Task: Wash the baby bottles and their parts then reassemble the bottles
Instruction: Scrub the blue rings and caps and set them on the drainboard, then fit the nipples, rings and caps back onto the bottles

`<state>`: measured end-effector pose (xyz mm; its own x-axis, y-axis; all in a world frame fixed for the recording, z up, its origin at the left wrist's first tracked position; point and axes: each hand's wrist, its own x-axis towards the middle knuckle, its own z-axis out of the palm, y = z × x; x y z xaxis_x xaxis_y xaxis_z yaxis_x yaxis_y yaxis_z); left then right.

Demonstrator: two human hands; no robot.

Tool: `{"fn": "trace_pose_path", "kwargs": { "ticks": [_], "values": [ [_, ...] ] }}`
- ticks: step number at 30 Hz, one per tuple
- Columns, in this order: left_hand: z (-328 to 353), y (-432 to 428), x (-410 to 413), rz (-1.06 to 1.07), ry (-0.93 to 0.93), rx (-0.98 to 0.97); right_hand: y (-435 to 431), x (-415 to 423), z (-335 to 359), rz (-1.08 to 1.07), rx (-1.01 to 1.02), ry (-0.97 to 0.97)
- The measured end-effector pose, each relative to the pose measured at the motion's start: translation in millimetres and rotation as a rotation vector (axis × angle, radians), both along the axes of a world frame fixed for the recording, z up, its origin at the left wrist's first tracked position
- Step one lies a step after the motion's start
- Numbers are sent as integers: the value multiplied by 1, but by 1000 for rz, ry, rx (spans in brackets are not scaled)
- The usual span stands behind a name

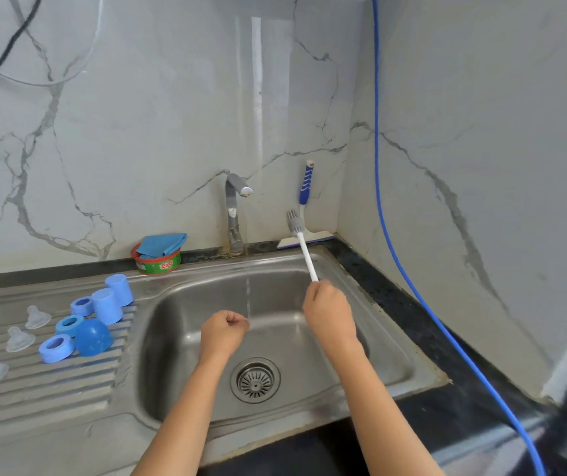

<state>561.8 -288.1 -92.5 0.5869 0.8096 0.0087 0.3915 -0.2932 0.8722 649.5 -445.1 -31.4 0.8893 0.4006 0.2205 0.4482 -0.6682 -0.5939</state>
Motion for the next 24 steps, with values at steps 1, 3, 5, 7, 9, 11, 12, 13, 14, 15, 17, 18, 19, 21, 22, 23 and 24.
{"fn": "trace_pose_path", "kwargs": {
  "ticks": [1, 3, 5, 7, 9, 11, 12, 13, 14, 15, 17, 18, 19, 21, 22, 23, 24],
  "values": [
    [-1, -5, -2, -5, 3, 0, -4, -2, -3, -18, -128, -44],
    [-4, -13, -4, -8, -4, 1, -12, -4, -10, -3, -365, 69],
    [-5, -19, -7, -11, -4, 1, -22, -2, -15, 14, -439, 179],
    [-5, -23, -8, -25, 3, 10, -34, 2, -13, -16, -390, 130],
    [-4, -26, -9, -41, 9, 15, -44, 8, -9, -51, -370, 65],
    [-3, -27, -8, -43, 16, 15, -53, 14, -5, -106, -355, 23],
    [-3, -28, -7, -48, 20, 17, -58, 19, -3, -142, -340, 17],
    [-3, -28, -6, -51, 24, 20, -63, 23, 0, -180, -327, 28],
    [-2, -28, -4, -55, 27, 22, -68, 29, 1, -219, -316, 36],
    [-2, -29, -3, -56, 29, 21, -72, 35, 2, -255, -308, 39],
    [-2, -31, -1, -57, 24, 19, -81, 48, 2, -316, -301, 19],
    [-2, -31, -2, -57, 21, 20, -85, 53, 1, -340, -314, 5],
    [-3, -31, -2, -58, 19, 21, -89, 58, -1, -359, -341, -14],
    [-3, -32, -3, -61, 16, 23, -95, 67, -6, -380, -408, -31],
    [-4, -32, -4, -61, 14, 21, -97, 69, -9, -385, -430, -25],
    [-5, -32, -5, -60, 9, 19, -99, 72, -13, -392, -458, -16],
    [-5, -32, -6, -61, 3, 16, -101, 74, -17, -401, -489, -12]
  ]
}}
